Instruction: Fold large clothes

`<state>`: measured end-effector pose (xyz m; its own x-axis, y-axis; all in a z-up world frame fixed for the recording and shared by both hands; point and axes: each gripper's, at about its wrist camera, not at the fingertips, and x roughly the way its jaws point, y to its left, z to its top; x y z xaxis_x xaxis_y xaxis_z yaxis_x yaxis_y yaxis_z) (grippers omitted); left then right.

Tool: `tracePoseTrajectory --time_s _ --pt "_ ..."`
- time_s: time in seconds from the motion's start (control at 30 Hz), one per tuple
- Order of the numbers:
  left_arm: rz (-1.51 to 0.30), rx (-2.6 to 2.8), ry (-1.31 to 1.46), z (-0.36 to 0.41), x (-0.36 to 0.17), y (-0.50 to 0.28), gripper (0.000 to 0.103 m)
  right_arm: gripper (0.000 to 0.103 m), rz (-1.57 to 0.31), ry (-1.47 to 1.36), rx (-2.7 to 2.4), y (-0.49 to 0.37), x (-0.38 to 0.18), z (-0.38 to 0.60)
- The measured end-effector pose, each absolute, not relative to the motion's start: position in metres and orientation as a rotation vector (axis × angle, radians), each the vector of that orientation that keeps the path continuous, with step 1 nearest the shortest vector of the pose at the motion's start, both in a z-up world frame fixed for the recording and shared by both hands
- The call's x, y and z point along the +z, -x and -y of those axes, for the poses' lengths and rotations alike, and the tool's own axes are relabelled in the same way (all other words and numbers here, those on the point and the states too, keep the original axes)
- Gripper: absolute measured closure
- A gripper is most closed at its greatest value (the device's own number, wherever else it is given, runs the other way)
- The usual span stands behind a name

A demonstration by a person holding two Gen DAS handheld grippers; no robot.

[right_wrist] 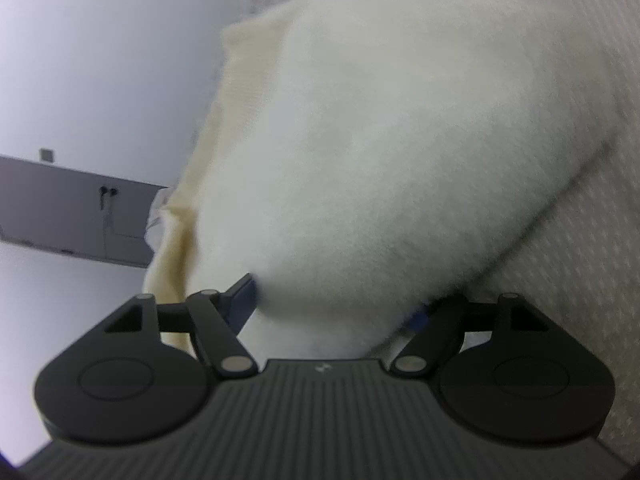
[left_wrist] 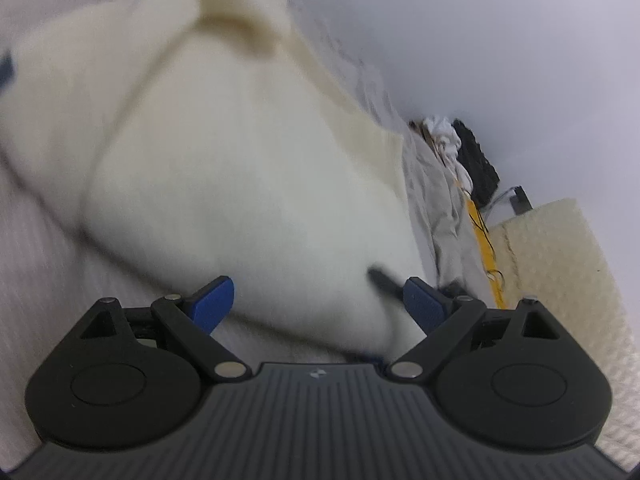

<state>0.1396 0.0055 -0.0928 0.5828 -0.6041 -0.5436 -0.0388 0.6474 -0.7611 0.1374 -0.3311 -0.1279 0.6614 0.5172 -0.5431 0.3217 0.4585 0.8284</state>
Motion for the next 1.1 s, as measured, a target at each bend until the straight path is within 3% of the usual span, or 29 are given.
tracePoseTrajectory --time_s 0.47,0.53,0.8,1.1 --pt "-0.830 -0.184 1.220 -0.061 -0.147 -0.152 0.011 0.027 -0.695 -1.215 0.313 -0.142 -0.105 0.342" --pt "-0.819 -0.155 1.238 -0.066 -0.151 -0.156 0.017 0.027 -0.705 -1.224 0.303 -0.141 -0.107 0.344" --pt "-0.820 -0.083 1.086 -0.062 -0.141 -0.172 0.058 0.027 -0.780 -1.280 0.230 -0.140 -0.124 0.344" --pt "-0.746 -0.106 0.943 -0.049 -0.110 -0.177 0.068 0.032 -0.846 -1.295 0.157 -0.133 -0.131 0.346"
